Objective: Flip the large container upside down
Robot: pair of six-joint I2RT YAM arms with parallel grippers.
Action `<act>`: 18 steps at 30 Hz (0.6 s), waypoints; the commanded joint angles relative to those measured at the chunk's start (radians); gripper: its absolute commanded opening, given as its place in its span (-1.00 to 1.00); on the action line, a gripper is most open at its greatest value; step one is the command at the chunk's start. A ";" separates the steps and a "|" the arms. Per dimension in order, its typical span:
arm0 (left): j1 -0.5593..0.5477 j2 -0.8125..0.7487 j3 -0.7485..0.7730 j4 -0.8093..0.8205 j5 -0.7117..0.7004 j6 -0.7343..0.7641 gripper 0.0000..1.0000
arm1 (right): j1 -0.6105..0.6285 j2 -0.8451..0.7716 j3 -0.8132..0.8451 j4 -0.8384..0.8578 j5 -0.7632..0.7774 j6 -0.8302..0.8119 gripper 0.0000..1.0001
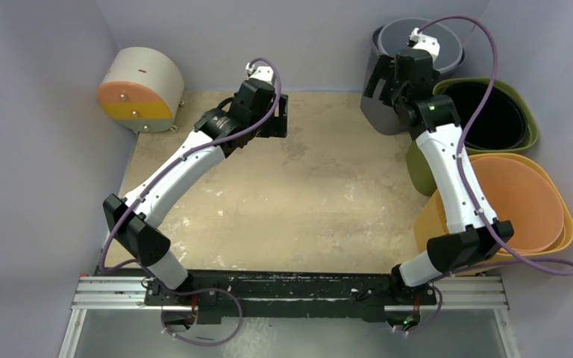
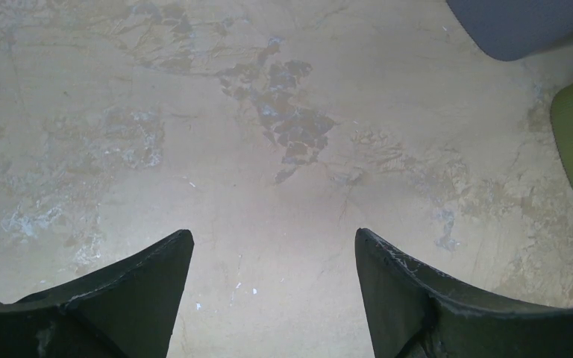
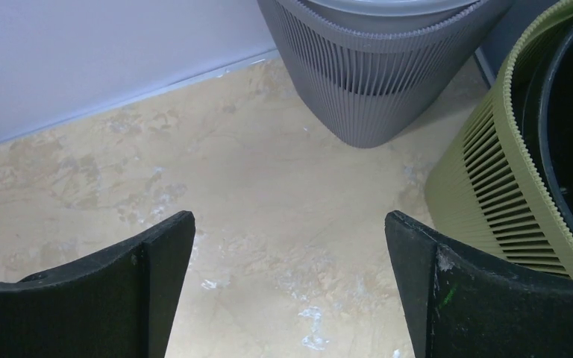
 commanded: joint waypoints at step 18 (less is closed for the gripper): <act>0.000 -0.031 -0.034 -0.045 0.078 -0.020 0.54 | -0.160 0.233 0.465 -0.157 0.008 -0.239 0.88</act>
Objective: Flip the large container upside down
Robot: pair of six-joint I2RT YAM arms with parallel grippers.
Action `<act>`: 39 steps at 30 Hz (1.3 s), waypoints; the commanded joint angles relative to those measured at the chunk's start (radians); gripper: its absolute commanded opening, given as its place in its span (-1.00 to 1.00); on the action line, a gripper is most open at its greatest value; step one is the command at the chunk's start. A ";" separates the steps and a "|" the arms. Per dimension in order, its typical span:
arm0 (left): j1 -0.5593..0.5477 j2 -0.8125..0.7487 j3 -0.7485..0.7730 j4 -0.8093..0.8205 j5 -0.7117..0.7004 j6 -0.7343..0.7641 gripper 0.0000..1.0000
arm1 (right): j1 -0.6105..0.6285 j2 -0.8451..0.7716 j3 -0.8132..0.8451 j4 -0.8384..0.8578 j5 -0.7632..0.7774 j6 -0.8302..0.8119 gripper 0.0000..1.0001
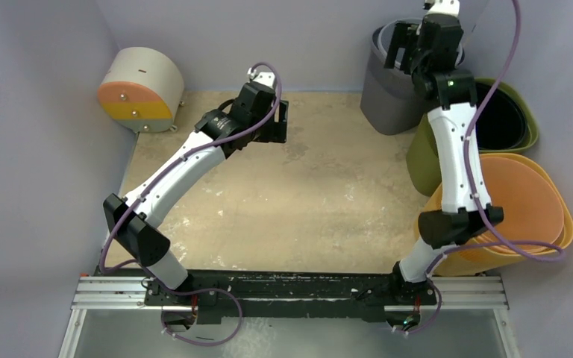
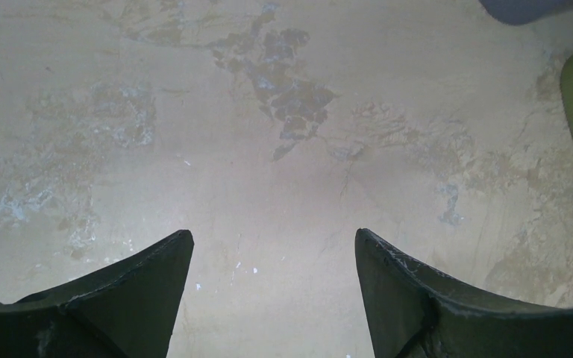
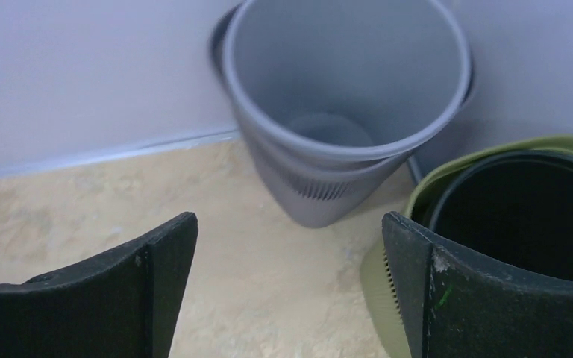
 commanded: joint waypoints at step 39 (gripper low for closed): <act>0.001 -0.069 -0.240 -0.005 0.087 0.029 0.54 | -0.390 0.008 -0.153 -0.042 -0.163 0.296 0.02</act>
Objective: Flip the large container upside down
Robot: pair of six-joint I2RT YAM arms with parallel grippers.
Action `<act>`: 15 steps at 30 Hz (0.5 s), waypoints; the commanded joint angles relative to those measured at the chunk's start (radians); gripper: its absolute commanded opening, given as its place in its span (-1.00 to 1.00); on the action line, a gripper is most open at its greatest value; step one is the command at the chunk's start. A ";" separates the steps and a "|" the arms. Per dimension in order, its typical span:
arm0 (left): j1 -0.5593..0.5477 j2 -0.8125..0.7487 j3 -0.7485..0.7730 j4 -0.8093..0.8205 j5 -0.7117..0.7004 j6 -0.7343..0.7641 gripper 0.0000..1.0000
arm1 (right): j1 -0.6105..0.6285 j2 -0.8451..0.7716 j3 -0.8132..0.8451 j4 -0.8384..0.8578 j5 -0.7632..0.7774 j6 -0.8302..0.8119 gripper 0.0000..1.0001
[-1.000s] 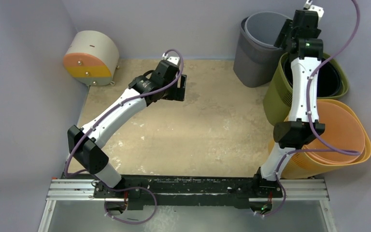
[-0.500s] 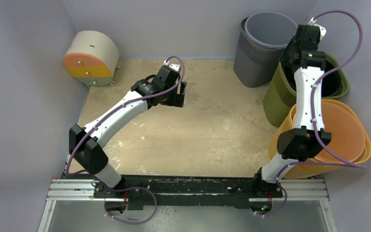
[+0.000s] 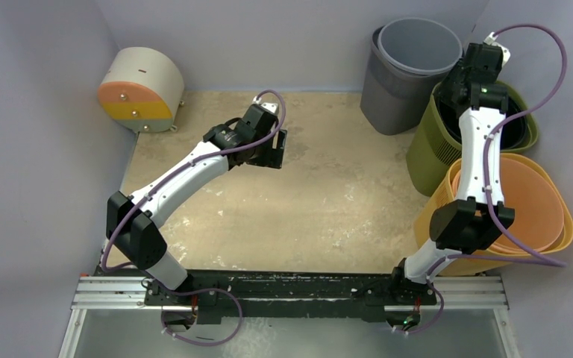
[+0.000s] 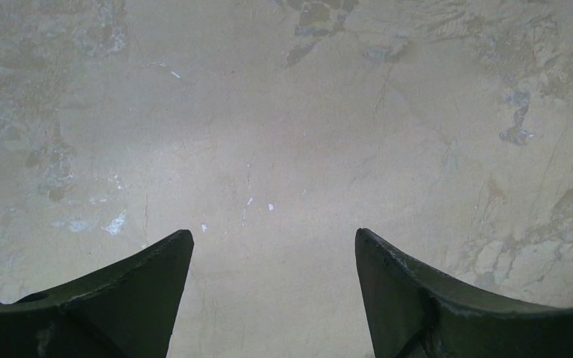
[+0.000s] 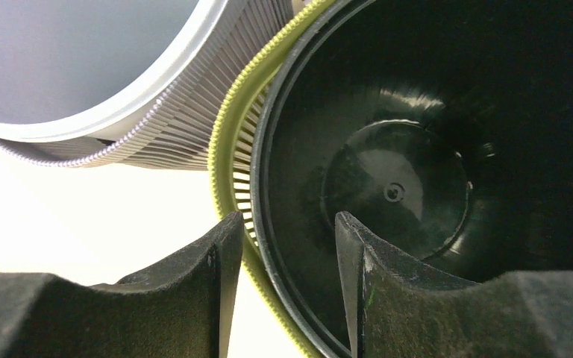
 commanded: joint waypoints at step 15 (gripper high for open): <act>0.000 -0.022 -0.005 -0.004 -0.037 0.064 0.54 | -0.006 0.095 0.067 0.066 -0.041 0.061 0.01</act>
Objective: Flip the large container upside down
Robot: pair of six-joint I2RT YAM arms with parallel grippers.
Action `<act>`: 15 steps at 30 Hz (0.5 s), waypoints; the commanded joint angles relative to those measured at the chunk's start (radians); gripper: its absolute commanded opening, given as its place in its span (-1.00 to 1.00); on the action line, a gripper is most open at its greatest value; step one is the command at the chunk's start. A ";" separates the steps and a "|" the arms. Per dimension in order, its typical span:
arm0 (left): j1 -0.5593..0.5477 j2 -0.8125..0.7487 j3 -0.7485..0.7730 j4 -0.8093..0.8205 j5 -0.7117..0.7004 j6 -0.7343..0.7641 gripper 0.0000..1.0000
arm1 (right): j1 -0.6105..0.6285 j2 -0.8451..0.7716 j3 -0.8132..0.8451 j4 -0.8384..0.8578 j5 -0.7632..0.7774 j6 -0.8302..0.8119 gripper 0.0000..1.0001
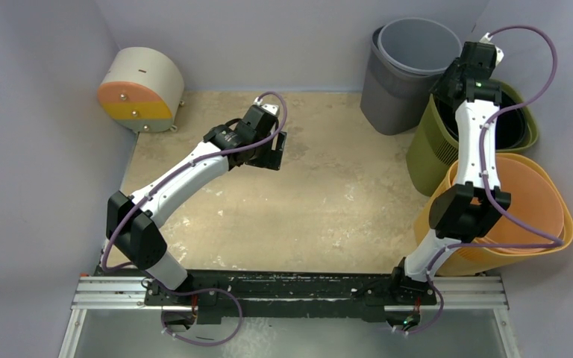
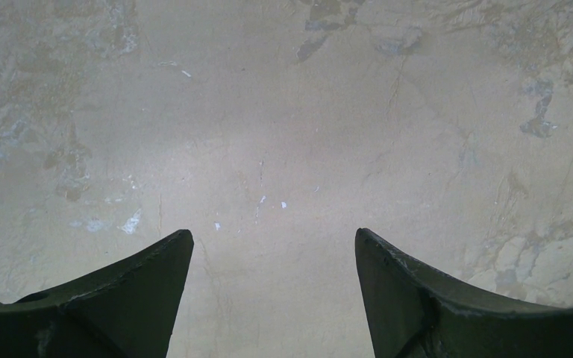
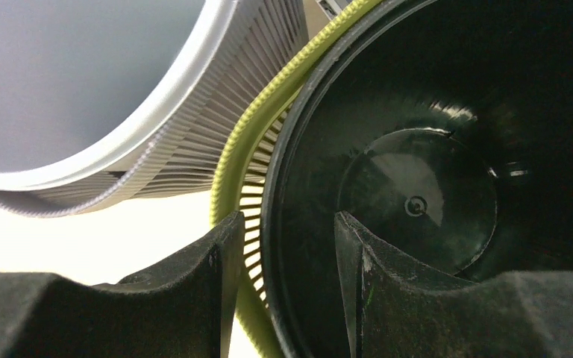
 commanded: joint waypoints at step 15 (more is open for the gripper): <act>0.001 -0.005 -0.002 -0.005 -0.030 0.023 0.54 | -0.007 -0.013 -0.048 0.047 0.052 -0.014 -0.79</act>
